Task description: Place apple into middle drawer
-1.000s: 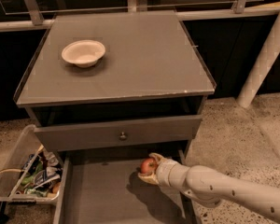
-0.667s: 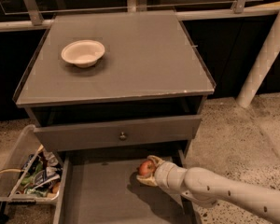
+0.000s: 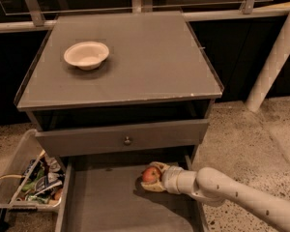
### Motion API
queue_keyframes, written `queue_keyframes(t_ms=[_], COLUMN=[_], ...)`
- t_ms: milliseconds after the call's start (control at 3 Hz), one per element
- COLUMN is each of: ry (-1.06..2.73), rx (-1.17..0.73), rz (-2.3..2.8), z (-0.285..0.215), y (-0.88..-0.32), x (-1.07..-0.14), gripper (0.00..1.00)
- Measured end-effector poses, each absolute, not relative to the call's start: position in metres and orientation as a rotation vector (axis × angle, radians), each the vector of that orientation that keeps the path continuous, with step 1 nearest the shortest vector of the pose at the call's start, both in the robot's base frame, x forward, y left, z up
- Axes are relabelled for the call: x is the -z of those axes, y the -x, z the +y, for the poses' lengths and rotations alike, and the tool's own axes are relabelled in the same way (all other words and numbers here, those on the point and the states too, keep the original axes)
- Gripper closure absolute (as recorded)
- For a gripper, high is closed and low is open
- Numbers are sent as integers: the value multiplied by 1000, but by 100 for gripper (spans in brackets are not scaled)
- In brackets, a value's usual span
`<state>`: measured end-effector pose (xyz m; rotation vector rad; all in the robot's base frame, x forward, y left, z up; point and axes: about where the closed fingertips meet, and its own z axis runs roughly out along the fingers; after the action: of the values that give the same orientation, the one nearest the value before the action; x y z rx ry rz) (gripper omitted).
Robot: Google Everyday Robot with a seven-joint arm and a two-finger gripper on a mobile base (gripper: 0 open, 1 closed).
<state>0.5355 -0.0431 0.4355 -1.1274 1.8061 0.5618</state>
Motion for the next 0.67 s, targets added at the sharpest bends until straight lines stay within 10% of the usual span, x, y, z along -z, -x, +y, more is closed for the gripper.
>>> queue_keyframes(t_ms=[667], ry=[1285], rx=[-729], rz=[1718], z=[-25], y=[-516], x=[-435], gripper=[100])
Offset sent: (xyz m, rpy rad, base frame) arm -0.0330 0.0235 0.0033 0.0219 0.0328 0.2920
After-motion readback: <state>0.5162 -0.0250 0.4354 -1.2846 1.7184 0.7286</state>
